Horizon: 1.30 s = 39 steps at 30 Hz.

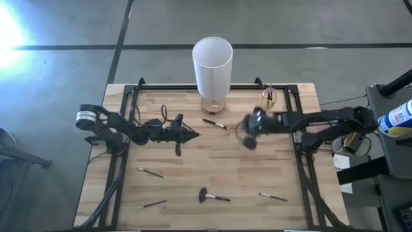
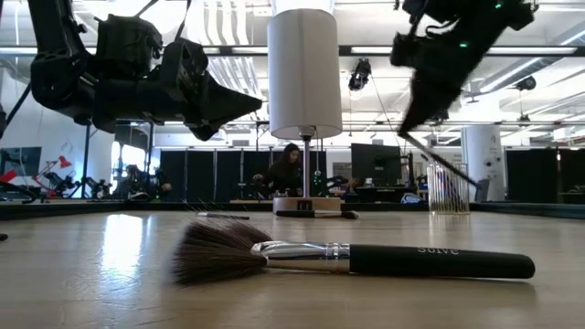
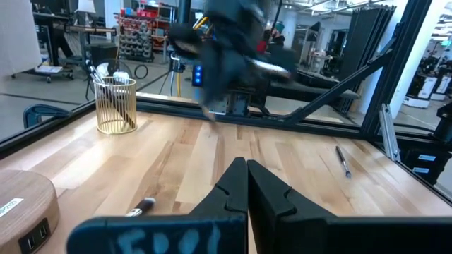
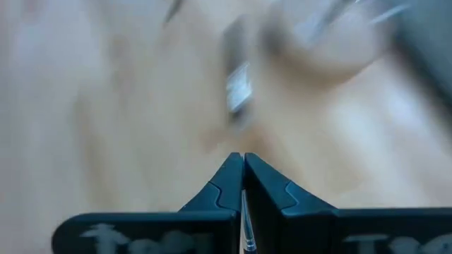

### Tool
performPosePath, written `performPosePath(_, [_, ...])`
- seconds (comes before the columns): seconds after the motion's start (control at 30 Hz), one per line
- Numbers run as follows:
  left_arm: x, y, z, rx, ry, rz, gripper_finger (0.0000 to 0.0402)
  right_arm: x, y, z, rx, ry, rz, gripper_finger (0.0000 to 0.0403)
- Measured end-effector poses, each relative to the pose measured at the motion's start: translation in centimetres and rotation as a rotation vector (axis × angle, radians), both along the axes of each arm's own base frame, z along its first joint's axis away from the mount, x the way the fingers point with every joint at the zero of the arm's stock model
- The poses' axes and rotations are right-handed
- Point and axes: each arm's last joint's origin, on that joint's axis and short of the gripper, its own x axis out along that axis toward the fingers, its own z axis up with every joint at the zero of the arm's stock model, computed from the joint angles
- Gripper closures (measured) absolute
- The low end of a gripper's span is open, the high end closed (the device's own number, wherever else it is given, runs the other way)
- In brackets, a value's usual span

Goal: Pick & Place Makeup Brushes
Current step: Put the eyeshadow brush into the makeup brush holder

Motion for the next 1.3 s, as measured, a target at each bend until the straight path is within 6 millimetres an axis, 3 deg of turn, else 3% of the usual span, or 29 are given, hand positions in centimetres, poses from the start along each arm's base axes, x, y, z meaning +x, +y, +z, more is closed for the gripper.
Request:
performPosePath(0.33, [-0.1, 0.0, 0.3, 0.003, -0.015, 0.0, 0.0402, -4.1, -10.5, 3.1, -0.36, -0.322, -0.47, 0.0395])
performPosePath(0.53, [-0.1, 0.0, 0.4, 0.003, -0.017, 0.0, 0.0402, -7.1, -14.0, 3.7, -0.441, -0.371, -0.665, 0.0395])
performPosePath(0.87, [-0.1, 0.0, 0.4, 0.004, -0.016, 0.0, 0.0402, -9.4, -14.2, -1.7, -0.364, -0.467, -0.807, 0.0395])
performPosePath(1.17, [-0.1, 0.1, 0.3, 0.003, -0.015, 0.008, 0.0401, -9.9, -13.7, -3.4, -0.282, -0.46, -0.858, 0.0393])
performPosePath(1.3, [-0.1, 0.1, 0.3, 0.0, -0.006, 0.013, 0.0402, -10.0, -13.6, -3.6, -0.265, -0.411, -0.86, 0.0374])
